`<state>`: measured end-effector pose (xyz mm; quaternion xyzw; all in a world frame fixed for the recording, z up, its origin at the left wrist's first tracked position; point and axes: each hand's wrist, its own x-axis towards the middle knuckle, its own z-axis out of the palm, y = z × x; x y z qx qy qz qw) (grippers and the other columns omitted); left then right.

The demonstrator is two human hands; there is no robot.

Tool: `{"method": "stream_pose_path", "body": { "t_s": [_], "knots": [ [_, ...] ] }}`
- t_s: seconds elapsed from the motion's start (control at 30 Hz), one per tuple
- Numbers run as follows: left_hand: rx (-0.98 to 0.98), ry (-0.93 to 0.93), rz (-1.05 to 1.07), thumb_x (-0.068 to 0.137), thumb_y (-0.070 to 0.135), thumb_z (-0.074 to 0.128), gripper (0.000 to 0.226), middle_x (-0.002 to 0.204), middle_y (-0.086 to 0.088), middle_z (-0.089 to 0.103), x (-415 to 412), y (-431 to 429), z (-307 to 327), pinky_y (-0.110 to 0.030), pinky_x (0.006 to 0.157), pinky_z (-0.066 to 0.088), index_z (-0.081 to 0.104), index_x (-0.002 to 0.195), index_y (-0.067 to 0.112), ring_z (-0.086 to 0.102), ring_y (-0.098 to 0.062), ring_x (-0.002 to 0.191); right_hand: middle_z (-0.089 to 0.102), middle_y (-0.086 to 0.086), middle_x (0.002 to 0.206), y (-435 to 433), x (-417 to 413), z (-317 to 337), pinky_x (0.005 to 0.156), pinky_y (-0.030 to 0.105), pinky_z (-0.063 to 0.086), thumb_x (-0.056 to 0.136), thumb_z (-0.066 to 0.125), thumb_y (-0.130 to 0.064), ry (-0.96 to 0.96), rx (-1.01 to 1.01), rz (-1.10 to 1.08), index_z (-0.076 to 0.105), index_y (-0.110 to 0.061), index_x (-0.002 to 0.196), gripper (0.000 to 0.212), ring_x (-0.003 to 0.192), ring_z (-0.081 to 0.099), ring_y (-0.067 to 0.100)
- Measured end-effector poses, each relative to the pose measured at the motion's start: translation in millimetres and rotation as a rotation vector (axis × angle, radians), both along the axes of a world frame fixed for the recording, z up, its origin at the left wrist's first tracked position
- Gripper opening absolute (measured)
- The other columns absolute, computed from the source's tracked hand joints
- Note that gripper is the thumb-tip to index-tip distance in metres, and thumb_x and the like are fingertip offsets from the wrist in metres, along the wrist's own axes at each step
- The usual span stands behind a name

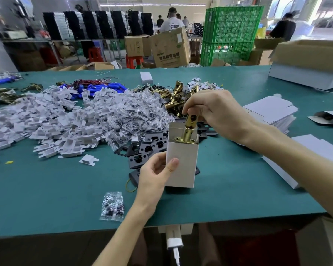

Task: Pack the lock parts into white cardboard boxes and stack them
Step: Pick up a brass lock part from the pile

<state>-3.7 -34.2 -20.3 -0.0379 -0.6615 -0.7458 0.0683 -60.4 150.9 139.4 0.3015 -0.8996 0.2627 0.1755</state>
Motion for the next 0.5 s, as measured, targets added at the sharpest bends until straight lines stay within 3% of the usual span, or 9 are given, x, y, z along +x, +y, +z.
{"method": "stream_pose_path", "body": {
  "t_s": [0.2,0.4,0.5],
  "knots": [
    [0.025,0.003,-0.044,0.087,0.037,0.078,0.037,0.114,-0.001,0.079,1,0,2,-0.031,0.085,0.062,0.07,0.119,0.019,0.074,-0.018,0.107,0.062,-0.017,0.078,1,3,1,0.064,0.006,0.037,0.097,0.068,-0.015,-0.004,-0.034,-0.044,0.076,-0.016,0.099,0.008,0.068,0.056,-0.014],
    [0.012,0.006,-0.075,0.086,0.036,0.077,0.041,0.114,-0.003,0.078,3,1,4,-0.034,0.089,0.062,0.068,0.12,0.014,0.074,-0.02,0.108,0.071,-0.011,0.08,-6,6,-5,0.068,0.01,0.044,0.094,0.073,-0.018,-0.035,-0.013,-0.021,0.077,-0.019,0.096,0.005,0.073,0.065,-0.003],
    [0.012,0.001,-0.075,0.086,0.036,0.077,0.042,0.112,-0.003,0.079,3,1,4,-0.033,0.087,0.062,0.068,0.119,0.013,0.075,-0.019,0.106,0.072,-0.01,0.083,-16,9,-16,0.068,0.019,0.049,0.095,0.072,-0.019,-0.08,0.063,0.004,0.078,-0.021,0.095,0.006,0.071,0.066,0.0]
  ]
}}
